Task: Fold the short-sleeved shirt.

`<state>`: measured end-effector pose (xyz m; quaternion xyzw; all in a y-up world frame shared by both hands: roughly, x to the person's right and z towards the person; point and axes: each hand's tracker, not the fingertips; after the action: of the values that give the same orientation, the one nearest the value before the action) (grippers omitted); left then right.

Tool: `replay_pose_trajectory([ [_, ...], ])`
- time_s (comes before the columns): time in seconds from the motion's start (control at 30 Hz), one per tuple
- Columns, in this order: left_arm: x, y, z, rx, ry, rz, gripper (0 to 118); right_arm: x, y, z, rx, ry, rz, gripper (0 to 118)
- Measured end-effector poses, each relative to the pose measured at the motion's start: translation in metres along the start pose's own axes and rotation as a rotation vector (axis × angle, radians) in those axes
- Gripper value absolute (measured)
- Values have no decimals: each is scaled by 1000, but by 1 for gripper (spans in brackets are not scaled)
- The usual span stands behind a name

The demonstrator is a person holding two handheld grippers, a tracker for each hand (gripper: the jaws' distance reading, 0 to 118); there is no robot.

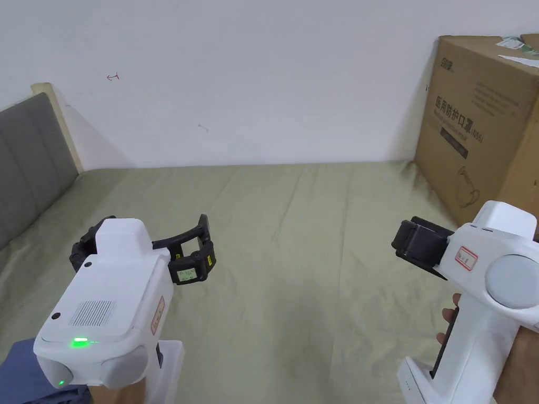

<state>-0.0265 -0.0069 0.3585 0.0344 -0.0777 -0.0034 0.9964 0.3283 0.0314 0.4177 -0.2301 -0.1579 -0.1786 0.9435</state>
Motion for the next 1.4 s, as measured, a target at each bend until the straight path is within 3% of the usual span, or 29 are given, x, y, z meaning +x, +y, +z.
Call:
replay_pose_trajectory([
  [0.27, -1, 1, 0, 3, 1, 8, 118, -8, -4, 3, 76, 0, 139, 117],
  [0.47, -1, 1, 1, 5, 1, 8, 118, -6, -3, 3, 86, 39, 153, 117],
  [0.7, -2, 0, 0, 9, 2, 15, 118, -7, -3, -4, 80, -12, 167, 117],
  [0.8, -2, 0, 1, 11, 1, 12, 118, -12, -8, -5, 178, -97, 235, 117],
  [1.0, -2, 0, 2, 14, 1, 6, 118, -8, -23, 8, 434, 63, 332, 118],
  [1.1, -2, -1, 3, 18, -1, 5, 118, -8, -31, 19, 594, 90, 384, 118],
  [1.4, 0, -2, 3, 25, -6, 5, 118, -9, -34, 22, 622, 106, 390, 118],
])
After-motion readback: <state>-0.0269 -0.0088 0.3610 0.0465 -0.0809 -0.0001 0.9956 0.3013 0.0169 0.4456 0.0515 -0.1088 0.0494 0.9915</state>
